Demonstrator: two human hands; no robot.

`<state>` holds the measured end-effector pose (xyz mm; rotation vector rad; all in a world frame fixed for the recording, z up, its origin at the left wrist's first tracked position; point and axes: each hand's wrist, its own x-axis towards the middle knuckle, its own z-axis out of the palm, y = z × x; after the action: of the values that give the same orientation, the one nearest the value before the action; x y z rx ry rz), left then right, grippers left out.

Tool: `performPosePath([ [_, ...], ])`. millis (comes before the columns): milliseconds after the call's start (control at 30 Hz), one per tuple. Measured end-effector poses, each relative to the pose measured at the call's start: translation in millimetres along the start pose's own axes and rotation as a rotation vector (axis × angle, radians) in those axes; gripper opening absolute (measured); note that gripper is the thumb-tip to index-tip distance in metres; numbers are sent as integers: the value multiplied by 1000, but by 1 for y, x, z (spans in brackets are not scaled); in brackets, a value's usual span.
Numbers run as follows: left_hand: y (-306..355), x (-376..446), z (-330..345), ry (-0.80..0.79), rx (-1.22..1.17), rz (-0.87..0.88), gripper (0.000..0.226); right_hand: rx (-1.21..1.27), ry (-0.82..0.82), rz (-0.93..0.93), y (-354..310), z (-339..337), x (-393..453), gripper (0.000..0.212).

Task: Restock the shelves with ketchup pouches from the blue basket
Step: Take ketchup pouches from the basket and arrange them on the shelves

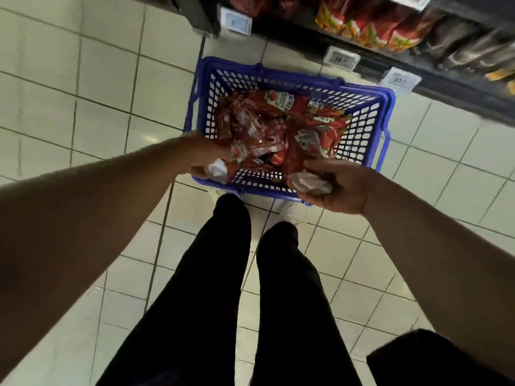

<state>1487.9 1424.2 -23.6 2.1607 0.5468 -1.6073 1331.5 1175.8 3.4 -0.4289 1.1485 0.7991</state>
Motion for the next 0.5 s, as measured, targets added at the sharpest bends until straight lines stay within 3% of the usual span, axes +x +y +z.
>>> performPosePath([
  [67, 0, -56, -10, -183, -237, -30, 54, -46, -46, -41, 2, 20, -48, 38],
  [133, -7, -118, -22, -380, -426, 33, 68, -109, -78, -81, 5, 42, -101, 44],
  [200, -12, -174, -31, -597, -559, 135, 67, -209, -90, -142, 9, 60, -151, 46],
  [300, -7, -258, -41, -804, -611, 341, 66, -312, -206, -294, 14, 84, -226, 33],
  [400, 5, -336, -50, -791, -596, 535, 94, -422, -257, -470, 20, 107, -294, 49],
  [500, 20, -403, -57, -621, -552, 732, 92, -403, -141, -701, 23, 129, -346, 38],
])
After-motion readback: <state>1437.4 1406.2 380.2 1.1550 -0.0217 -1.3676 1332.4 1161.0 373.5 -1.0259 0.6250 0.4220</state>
